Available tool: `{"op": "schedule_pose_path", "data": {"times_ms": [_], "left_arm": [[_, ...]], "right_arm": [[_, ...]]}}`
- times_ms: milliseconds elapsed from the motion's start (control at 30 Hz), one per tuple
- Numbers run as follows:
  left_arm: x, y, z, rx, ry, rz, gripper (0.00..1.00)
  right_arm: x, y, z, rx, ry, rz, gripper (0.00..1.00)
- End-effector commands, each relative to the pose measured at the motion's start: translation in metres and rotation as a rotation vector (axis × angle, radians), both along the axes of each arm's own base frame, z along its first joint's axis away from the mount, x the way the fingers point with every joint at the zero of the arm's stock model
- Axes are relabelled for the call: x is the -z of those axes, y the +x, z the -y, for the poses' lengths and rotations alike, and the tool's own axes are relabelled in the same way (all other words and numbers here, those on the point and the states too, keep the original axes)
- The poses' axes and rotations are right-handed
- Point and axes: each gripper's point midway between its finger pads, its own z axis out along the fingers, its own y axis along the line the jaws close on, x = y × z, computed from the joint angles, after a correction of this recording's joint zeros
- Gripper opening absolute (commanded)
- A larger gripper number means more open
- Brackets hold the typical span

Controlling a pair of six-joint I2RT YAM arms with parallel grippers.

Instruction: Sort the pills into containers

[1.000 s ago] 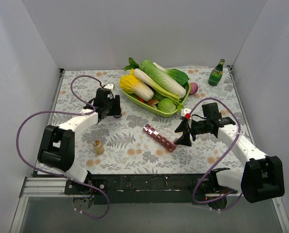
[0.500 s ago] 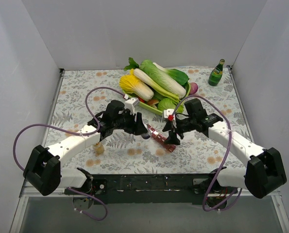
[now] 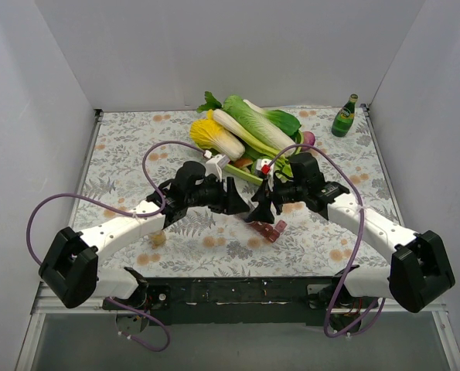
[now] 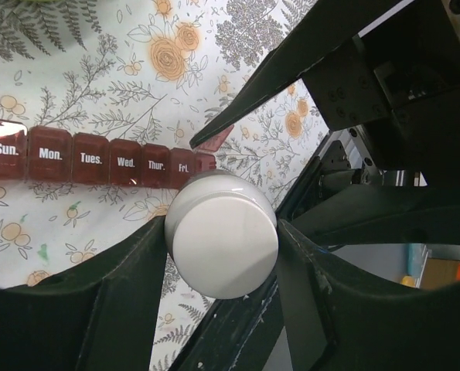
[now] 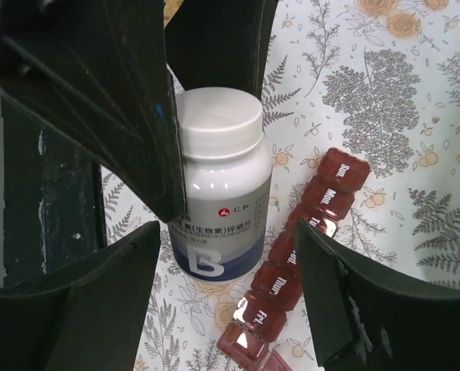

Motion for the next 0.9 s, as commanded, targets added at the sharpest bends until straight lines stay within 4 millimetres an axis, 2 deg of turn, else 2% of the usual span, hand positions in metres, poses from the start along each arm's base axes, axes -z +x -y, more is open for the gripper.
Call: {"op": "schedule_pose_path", "data": {"times_ms": [0,67,367,567,667,700,767,800,867], "left_arm": [[-0.017,0.002,0.011,-0.020,-0.052,-0.001,0.15],[-0.027,0.006,0.014,-0.035,-0.086,0.010,0.15],[-0.034,0.010,0.020,-0.071,-0.136,-0.021,0.14],[-0.036,0.009,0.021,-0.085,-0.169,-0.048,0.14],[-0.037,0.007,0.022,-0.088,-0.187,-0.063,0.14],[-0.039,0.007,0.022,-0.090,-0.194,-0.065,0.14],[-0.041,0.006,0.022,-0.094,-0.206,-0.076,0.14],[-0.043,0.005,0.022,-0.092,-0.212,-0.077,0.14],[-0.047,0.003,0.022,-0.093,-0.227,-0.087,0.18]], "right_arm": [[-0.007,-0.004,-0.011,-0.023,0.052,-0.055,0.78],[-0.006,-0.006,-0.011,-0.027,0.053,-0.067,0.78],[-0.010,-0.012,-0.016,-0.051,0.089,-0.106,0.76],[-0.014,-0.013,-0.017,-0.060,0.105,-0.101,0.67],[-0.014,-0.014,-0.017,-0.061,0.107,-0.095,0.54],[-0.013,-0.014,-0.016,-0.063,0.106,-0.095,0.42],[-0.014,-0.017,-0.016,-0.081,0.112,-0.088,0.30],[-0.014,-0.017,-0.016,-0.087,0.115,-0.087,0.21],[-0.017,-0.020,-0.015,-0.106,0.123,-0.066,0.14]]}}
